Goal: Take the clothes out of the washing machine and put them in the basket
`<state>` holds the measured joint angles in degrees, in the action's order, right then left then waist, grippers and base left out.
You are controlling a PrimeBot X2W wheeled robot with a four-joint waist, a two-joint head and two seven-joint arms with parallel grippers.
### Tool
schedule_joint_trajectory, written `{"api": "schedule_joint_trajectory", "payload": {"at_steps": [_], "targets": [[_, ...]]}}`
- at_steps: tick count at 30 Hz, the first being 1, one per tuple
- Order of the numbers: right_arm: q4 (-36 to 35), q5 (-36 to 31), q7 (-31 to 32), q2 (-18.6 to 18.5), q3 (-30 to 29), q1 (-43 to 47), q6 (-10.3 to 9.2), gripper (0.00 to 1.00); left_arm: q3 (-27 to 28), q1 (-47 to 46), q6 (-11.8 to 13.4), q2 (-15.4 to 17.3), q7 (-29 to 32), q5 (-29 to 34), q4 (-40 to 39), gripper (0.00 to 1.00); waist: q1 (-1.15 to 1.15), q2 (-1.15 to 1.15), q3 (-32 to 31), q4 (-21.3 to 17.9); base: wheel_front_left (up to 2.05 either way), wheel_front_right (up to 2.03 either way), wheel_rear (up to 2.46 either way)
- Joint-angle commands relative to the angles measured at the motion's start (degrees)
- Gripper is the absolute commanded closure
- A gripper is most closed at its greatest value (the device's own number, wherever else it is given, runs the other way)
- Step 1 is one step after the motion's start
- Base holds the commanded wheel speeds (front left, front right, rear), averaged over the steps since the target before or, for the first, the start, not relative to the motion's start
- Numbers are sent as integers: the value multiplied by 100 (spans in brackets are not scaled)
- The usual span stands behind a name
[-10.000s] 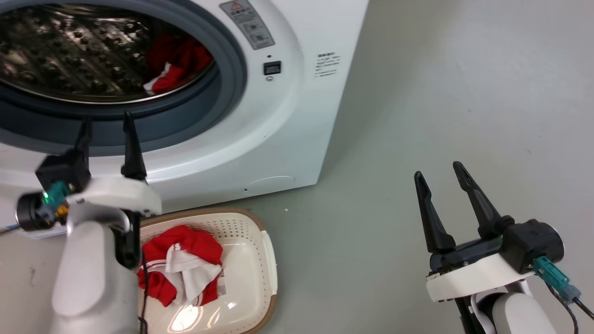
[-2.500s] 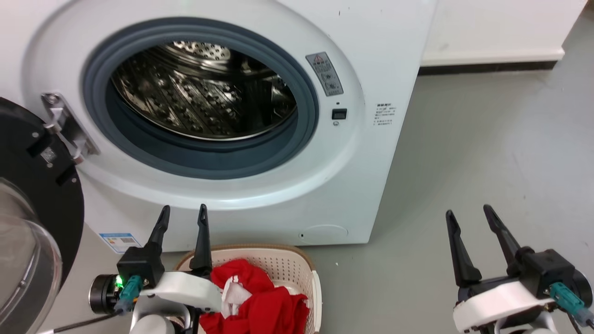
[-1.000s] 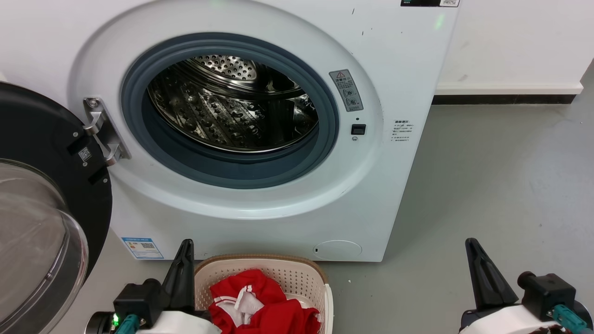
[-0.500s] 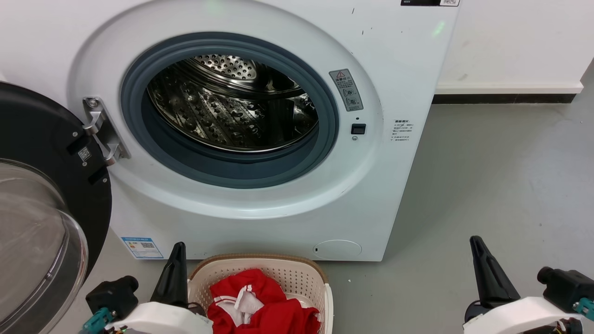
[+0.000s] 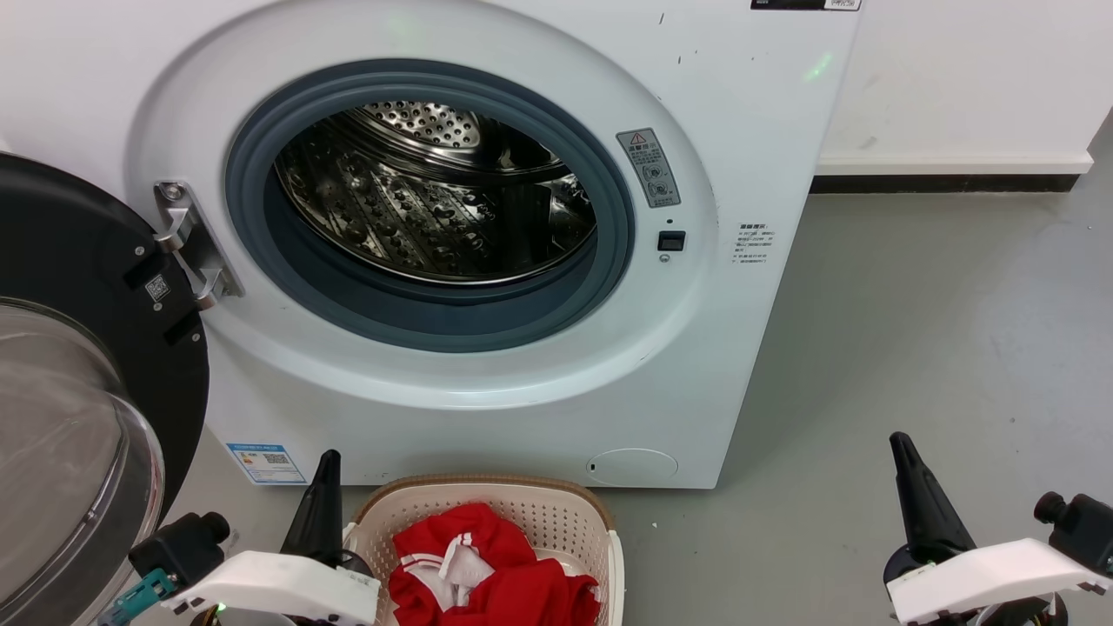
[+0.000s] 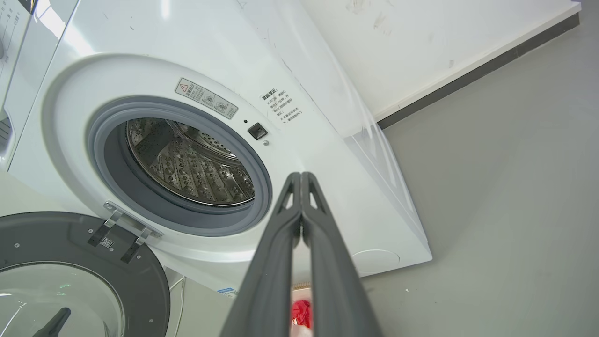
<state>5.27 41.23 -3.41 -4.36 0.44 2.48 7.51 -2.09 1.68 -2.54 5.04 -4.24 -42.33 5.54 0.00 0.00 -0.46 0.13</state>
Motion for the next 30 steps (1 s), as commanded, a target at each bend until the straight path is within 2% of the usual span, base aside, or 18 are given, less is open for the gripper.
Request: {"api": "schedule_joint_trajectory", "payload": {"at_steps": [1,30], "targets": [[-47,146,23,-46,-20,-164,0,100,29,-187,-32,32,13,-132,-48,100,0,0,0,0,0,0,0],[324,2327,310,-73,-159,-462,-1,100,294,-442,-230,-9,387,-2225,312,100,0,0,21,-4,0,0,0]]}}
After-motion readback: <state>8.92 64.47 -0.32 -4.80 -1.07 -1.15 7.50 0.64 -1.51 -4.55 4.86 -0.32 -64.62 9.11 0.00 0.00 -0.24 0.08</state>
